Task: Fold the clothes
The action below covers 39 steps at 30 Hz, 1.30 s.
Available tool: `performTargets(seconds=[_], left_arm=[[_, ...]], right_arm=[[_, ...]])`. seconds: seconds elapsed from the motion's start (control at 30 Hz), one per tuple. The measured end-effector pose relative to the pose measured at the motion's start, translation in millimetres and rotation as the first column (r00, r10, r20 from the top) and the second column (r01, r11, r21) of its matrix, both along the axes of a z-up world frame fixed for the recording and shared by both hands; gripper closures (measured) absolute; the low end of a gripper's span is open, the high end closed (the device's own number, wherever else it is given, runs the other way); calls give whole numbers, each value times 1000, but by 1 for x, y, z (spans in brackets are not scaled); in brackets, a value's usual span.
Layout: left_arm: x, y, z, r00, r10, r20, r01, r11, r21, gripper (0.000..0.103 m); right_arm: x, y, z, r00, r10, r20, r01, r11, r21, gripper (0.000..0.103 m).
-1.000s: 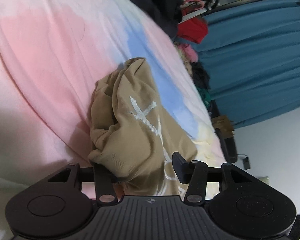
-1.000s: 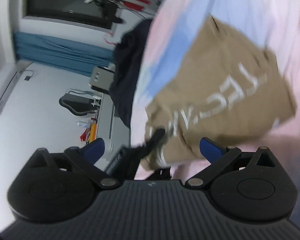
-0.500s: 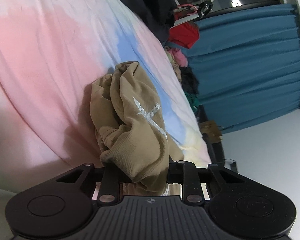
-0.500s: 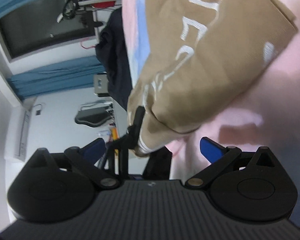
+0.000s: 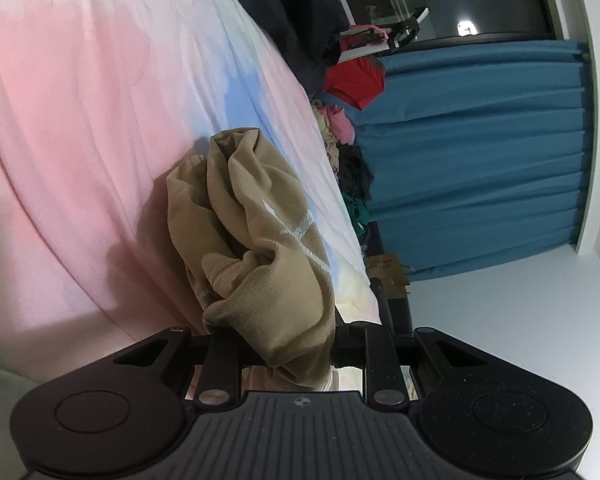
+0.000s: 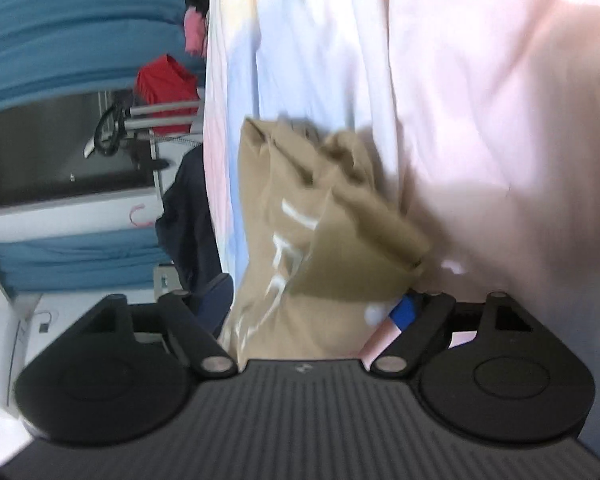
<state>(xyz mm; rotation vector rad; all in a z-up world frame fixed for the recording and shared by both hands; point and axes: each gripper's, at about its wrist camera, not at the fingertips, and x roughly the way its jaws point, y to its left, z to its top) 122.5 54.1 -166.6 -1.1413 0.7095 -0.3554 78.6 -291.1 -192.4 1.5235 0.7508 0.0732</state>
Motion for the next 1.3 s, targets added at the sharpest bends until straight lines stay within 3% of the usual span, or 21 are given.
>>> performTargets(seconds=[0.07, 0.17, 0.2, 0.23, 0.33, 0.43, 0.6, 0.8, 0.93, 1.0, 1.13, 1.23, 1.3], left_arm=[[0, 0, -1, 1000, -1, 0, 1, 1000, 8, 79], [6, 2, -6, 1000, 3, -30, -3, 1000, 14, 79], [8, 2, -8, 999, 3, -39, -3, 1000, 13, 78], [10, 2, -10, 999, 2, -46, -2, 1000, 11, 78], [9, 2, -6, 999, -4, -43, 6, 999, 49, 78], [2, 3, 2, 999, -22, -29, 24, 997, 68, 78], [-21, 3, 14, 992, -89, -89, 88, 996, -10, 78], [-48, -20, 49, 952, -231, -199, 231, 973, -23, 78], [-32, -64, 79, 905, -290, -311, 306, 952, 4, 77], [-5, -101, 97, 894, -332, -302, 372, 924, 86, 76], [59, -182, 117, 873, -387, -295, 443, 884, 152, 76], [107, -256, 130, 851, -441, -284, 500, 846, 186, 76], [139, -304, 143, 849, -475, -232, 520, 828, 210, 76]], right_arm=[[6, 3, 3, 999, 40, -10, -40, 999, -31, 23], [14, 7, 8, 997, 72, -26, -74, 993, -90, 41], [16, 8, 11, 996, 81, -32, -85, 989, -121, 54], [18, 8, 12, 995, 90, -32, -94, 985, -146, 61], [15, 6, 17, 995, 99, -13, -100, 977, -186, 74], [2, 0, 29, 995, 92, 25, -84, 969, -232, 76], [-29, -2, 68, 988, 134, 80, -97, 928, -359, 77], [-88, -35, 113, 984, 163, 78, -124, 923, -364, 77], [-98, -67, 133, 993, 108, 50, -84, 932, -353, 77], [-90, -87, 139, 997, 59, 41, -41, 933, -358, 77], [-59, -145, 143, 997, -73, 37, 81, 931, -357, 77], [-22, -194, 156, 983, -176, 48, 180, 889, -420, 77], [7, -231, 169, 966, -247, 73, 254, 862, -439, 77]])
